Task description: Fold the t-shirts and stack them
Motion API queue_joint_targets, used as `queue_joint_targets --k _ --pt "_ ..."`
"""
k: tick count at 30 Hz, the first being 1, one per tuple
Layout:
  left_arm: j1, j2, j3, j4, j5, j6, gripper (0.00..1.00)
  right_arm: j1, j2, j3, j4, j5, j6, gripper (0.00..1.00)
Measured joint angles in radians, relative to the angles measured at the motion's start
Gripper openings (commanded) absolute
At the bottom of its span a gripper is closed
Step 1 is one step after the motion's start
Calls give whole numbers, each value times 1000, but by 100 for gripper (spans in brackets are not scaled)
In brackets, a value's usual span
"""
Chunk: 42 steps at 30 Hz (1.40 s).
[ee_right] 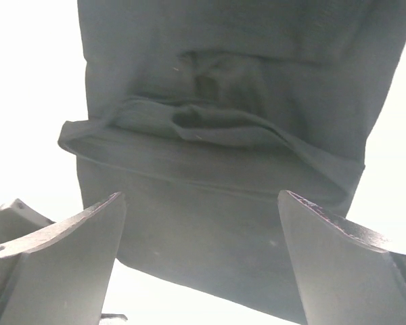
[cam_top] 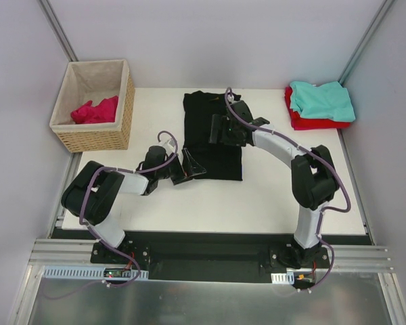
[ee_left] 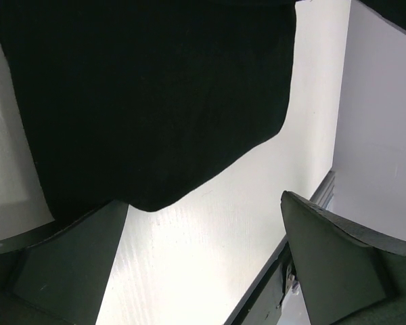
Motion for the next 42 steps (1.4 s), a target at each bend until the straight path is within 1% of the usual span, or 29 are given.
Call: queue_joint_targets --k 6,9,10,14,17,20,25,27,32,42 --pt "0 -21 -12 -1 16 -7 99 18 29 23 -2 -23 9 99" --pt "0 -88 -32 -77 14 -5 99 26 30 23 -4 -23 10 99" --pt "0 -129 -39 -127 12 -3 99 27 30 23 -4 -23 11 99" --pt "0 -244 -37 -222 8 10 99 27 30 23 -4 -23 11 99" --pt "0 -275 -6 -261 3 28 99 27 30 23 -4 -23 11 99" --pt "0 -237 32 -262 0 38 99 27 30 23 -4 -22 11 99" --pt "2 -79 59 -221 -11 48 99 27 30 23 -4 -19 11 99" --pt "13 -18 67 -180 6 40 99 27 30 23 -4 -18 10 99" --pt "19 79 119 -70 27 23 99 24 30 23 -5 -18 6 99" --pt "26 97 50 83 37 -9 99 22 31 23 -5 -42 9 99"
